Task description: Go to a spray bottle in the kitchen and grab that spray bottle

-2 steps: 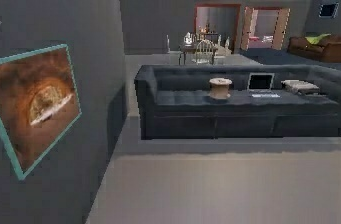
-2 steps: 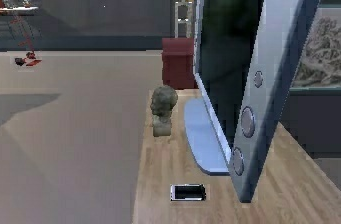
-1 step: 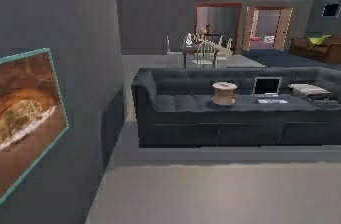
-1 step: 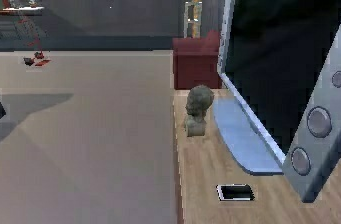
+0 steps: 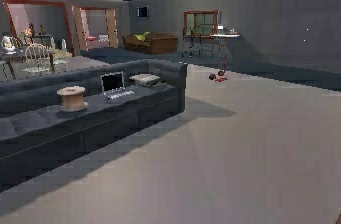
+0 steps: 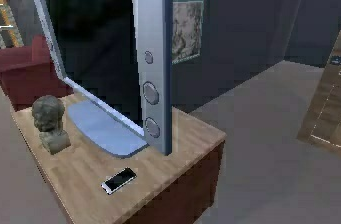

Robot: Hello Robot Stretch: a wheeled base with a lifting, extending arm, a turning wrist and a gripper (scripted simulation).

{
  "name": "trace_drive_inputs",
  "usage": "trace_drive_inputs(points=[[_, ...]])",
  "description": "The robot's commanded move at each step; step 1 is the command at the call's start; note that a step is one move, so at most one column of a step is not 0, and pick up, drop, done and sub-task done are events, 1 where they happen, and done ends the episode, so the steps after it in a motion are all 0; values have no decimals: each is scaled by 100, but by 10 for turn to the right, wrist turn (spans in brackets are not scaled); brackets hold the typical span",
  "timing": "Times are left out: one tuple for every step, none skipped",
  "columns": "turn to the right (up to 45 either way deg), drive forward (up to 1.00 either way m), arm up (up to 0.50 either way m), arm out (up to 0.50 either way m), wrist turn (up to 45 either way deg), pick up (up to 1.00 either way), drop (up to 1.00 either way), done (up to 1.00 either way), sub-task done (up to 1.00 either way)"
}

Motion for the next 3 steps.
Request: trace_drive_inputs(points=[[0,35,0,0,0,0,0,0,0],[120,0,0,0,0,0,0,0,0],[0,100,0,0,0,0,0,0,0]])
